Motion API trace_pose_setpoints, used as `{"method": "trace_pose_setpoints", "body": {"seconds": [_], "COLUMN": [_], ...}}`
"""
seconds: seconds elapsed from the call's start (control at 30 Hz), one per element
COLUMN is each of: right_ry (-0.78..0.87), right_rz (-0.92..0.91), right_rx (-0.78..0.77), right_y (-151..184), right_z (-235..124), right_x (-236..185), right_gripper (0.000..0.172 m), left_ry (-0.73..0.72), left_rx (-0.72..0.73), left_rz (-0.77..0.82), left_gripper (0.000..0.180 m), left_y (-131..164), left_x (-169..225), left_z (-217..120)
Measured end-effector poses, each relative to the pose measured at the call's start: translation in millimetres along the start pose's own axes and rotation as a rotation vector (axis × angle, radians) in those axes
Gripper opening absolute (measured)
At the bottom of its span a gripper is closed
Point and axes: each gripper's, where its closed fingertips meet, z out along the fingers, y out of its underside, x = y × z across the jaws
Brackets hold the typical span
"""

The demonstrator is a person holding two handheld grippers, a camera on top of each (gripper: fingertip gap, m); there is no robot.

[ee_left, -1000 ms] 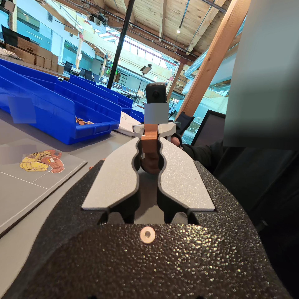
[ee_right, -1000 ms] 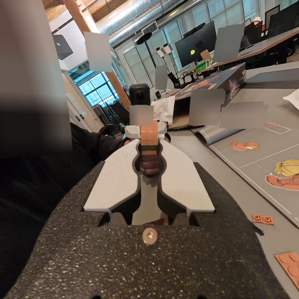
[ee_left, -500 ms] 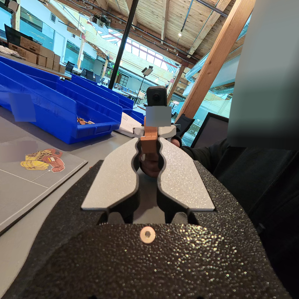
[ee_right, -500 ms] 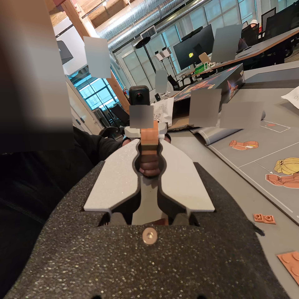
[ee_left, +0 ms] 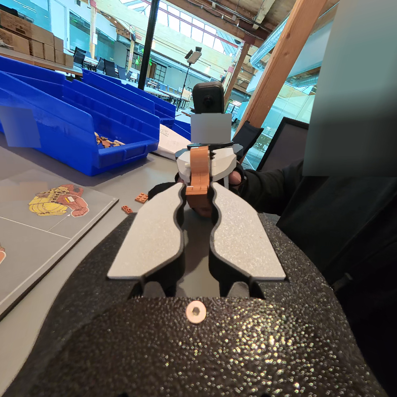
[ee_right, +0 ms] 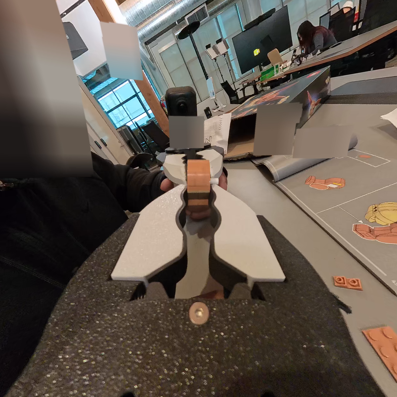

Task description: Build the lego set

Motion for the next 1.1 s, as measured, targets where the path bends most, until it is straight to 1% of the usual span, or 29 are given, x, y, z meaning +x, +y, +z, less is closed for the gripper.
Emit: {"method": "trace_pose_setpoints", "body": {"seconds": [0.23, 0.6, 0.73, 0.87, 1.0, 1.1], "right_ry": [-0.009, 0.020, 0.046, 0.098, 0.191, 0.240], "right_rz": [0.007, 0.031, 0.047, 0.048, 0.023, -0.006], "right_rx": [-0.004, -0.014, -0.011, -0.020, -0.053, -0.059], "right_y": [1.7, 4.3, 2.8, -0.3, -1.1, -4.7], "right_z": [-0.3, 0.5, -0.7, -3.4, -9.9, -16.4], "right_x": [0.1, 6.6, 11.0, 16.1, 26.2, 31.9], "right_gripper": [0.017, 0.020, 0.025, 0.034, 0.037, 0.036], "left_ry": [0.012, 0.005, -0.020, -0.049, -0.101, -0.169], "left_rx": [-0.005, 0.004, -0.002, 0.002, -0.012, -0.064], "left_rz": [0.004, 0.001, -0.019, -0.079, -0.154, -0.184], "left_gripper": [0.018, 0.017, 0.017, 0.017, 0.017, 0.017], "left_y": [0.7, -0.8, -0.3, -1.1, 1.1, 8.6], "left_x": [1.6, -0.2, -4.6, -12.7, -25.4, -37.9], "left_z": [0.1, -1.1, -1.6, -5.2, -11.3, -16.5]}}
